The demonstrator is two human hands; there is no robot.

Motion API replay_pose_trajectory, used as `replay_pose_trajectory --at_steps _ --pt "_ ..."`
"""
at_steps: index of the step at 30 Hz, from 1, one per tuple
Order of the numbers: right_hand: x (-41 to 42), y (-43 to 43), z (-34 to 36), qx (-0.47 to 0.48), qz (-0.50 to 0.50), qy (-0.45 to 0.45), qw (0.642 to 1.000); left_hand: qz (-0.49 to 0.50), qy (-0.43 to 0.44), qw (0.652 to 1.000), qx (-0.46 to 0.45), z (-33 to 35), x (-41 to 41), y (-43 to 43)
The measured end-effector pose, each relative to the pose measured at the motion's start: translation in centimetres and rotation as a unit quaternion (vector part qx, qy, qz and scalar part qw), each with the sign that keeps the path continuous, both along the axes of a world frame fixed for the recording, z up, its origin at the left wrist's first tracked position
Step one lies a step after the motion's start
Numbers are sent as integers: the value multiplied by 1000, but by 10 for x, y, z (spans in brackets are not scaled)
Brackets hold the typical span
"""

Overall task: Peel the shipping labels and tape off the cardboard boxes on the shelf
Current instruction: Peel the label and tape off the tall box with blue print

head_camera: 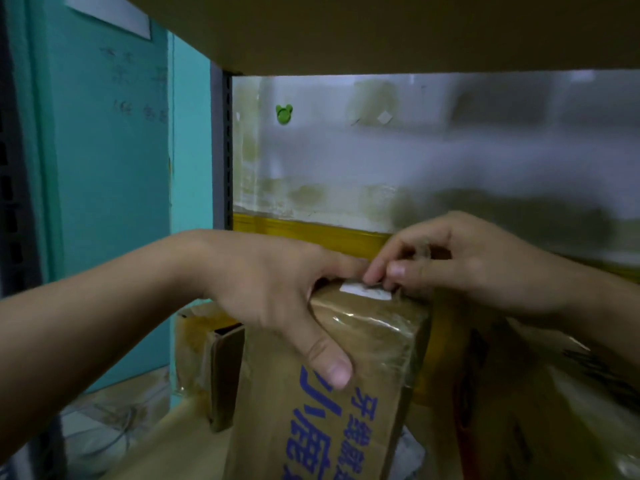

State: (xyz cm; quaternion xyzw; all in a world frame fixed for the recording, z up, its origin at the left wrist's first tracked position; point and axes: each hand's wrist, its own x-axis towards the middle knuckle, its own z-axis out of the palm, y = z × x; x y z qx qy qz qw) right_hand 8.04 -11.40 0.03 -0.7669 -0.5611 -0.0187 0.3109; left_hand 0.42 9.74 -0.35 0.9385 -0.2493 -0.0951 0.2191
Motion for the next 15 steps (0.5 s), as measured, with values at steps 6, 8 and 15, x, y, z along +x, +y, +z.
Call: replay_pose_trajectory --at_steps 6,8,15 --pt "-1 -1 -3 -39 -27 -11 999 66 -211 975 30 -10 10 16" --pt "0 2 -6 -45 -56 -34 997 90 -254 963 0 -23 8 23" --pt "0 8 -10 -27 -49 -5 998 120 -308 931 -154 -47 -8 23"
